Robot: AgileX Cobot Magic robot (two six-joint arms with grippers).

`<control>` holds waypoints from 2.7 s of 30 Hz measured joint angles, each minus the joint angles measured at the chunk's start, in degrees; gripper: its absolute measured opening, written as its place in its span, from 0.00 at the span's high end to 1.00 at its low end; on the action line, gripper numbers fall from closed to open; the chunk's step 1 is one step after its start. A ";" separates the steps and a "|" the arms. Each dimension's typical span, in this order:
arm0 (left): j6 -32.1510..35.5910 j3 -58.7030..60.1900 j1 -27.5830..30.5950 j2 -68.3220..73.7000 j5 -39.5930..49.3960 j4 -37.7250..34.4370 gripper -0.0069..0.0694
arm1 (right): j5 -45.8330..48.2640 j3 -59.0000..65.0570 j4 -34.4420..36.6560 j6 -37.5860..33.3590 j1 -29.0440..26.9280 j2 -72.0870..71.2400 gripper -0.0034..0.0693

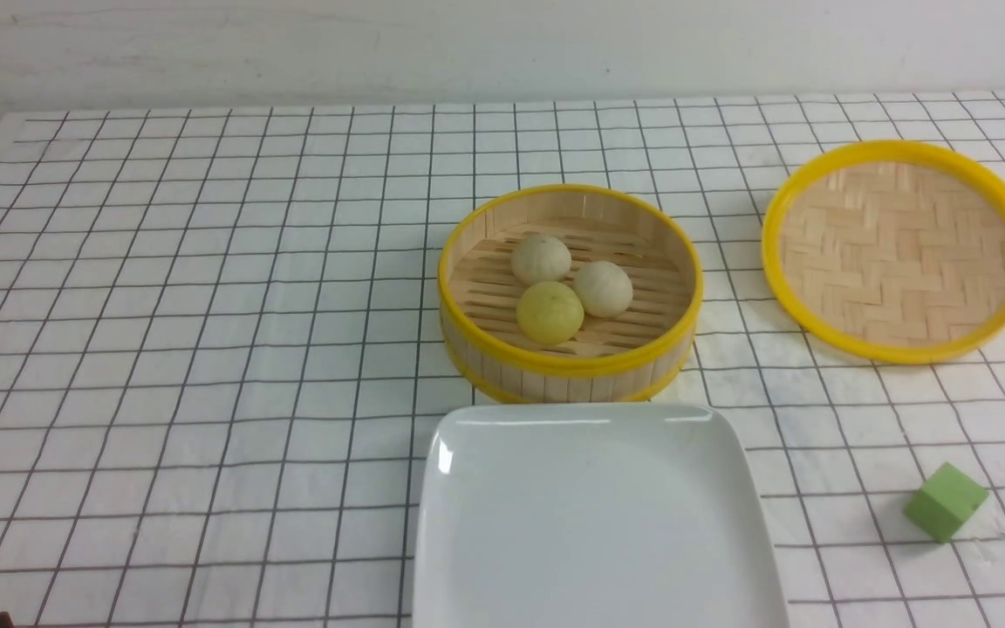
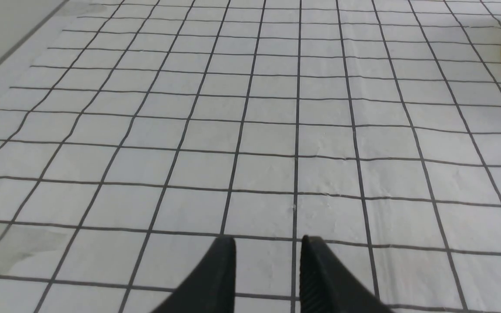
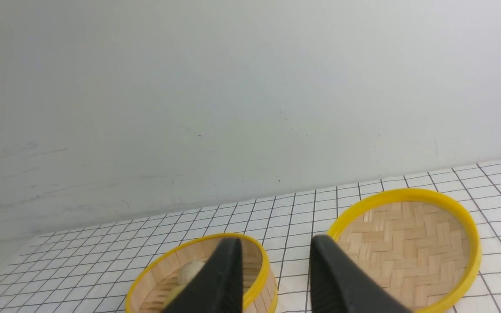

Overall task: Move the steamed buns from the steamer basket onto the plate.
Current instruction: Use the right arm to grab the steamed stuffed bun that is closest to it

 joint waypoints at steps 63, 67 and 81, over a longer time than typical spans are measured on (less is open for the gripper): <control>37.37 -34.78 0.00 27.00 14.35 -40.74 0.59 | 18.32 -50.15 20.98 -56.39 13.83 97.63 0.62; 37.54 -34.78 0.00 27.00 14.35 -40.75 0.59 | 19.81 -60.48 14.10 -50.25 16.48 106.95 0.62; 37.54 -34.78 0.00 27.04 13.37 -39.06 0.59 | 34.90 -91.39 5.74 -42.16 17.12 129.16 0.62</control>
